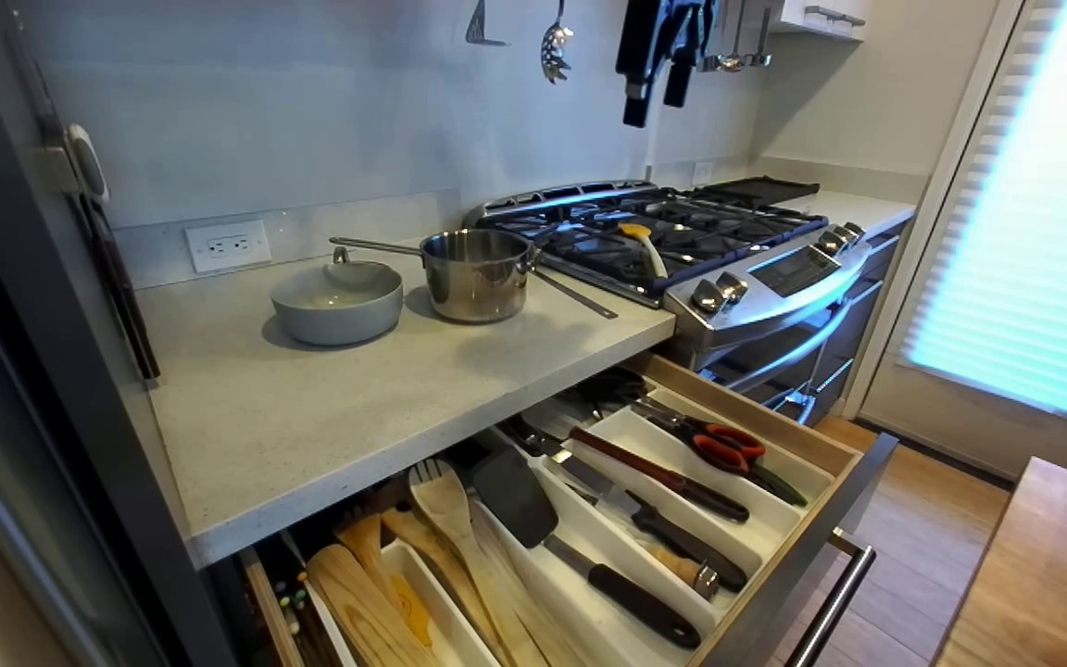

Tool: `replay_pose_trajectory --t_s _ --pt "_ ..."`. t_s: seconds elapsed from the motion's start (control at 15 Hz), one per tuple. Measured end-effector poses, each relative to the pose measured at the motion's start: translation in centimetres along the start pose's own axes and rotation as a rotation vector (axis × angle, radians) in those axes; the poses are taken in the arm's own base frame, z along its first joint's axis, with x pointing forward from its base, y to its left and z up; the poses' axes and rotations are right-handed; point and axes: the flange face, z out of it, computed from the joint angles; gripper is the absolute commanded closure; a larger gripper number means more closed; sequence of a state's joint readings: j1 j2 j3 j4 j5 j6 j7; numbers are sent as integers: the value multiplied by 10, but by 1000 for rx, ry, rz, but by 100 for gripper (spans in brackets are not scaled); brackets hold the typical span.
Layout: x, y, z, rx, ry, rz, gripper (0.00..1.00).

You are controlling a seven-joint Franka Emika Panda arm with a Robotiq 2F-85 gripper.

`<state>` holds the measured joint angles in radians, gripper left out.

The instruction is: Move the pot from the countertop to the stove

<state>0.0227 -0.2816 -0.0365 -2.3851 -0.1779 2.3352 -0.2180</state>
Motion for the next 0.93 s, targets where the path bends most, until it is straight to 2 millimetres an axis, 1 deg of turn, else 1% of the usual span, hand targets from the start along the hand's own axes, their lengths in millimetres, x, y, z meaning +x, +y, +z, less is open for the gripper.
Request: replay_pose_trajectory --t_s 0.13,0.2,0.27,0.33,0.4,0.6,0.67,0.73,0.8,0.87,0.93 --pt "15 -3 3 -16 135 -14 0" --pt "27 -4 8 -21 202 -33 0" --pt "39 -6 18 -25 255 -60 0" --pt "51 -8 33 -25 293 -93 0" --pt "63 -10 53 -11 312 -126 0" --pt "98 -29 111 68 275 -256 0" --pt "110 -32 128 86 254 -305 0" --pt "122 -30 145 94 232 -336 0" --pt "133 -22 160 89 214 -348 0" --pt "144 -11 173 82 204 -346 0" --pt "149 -4 181 77 202 -344 0"
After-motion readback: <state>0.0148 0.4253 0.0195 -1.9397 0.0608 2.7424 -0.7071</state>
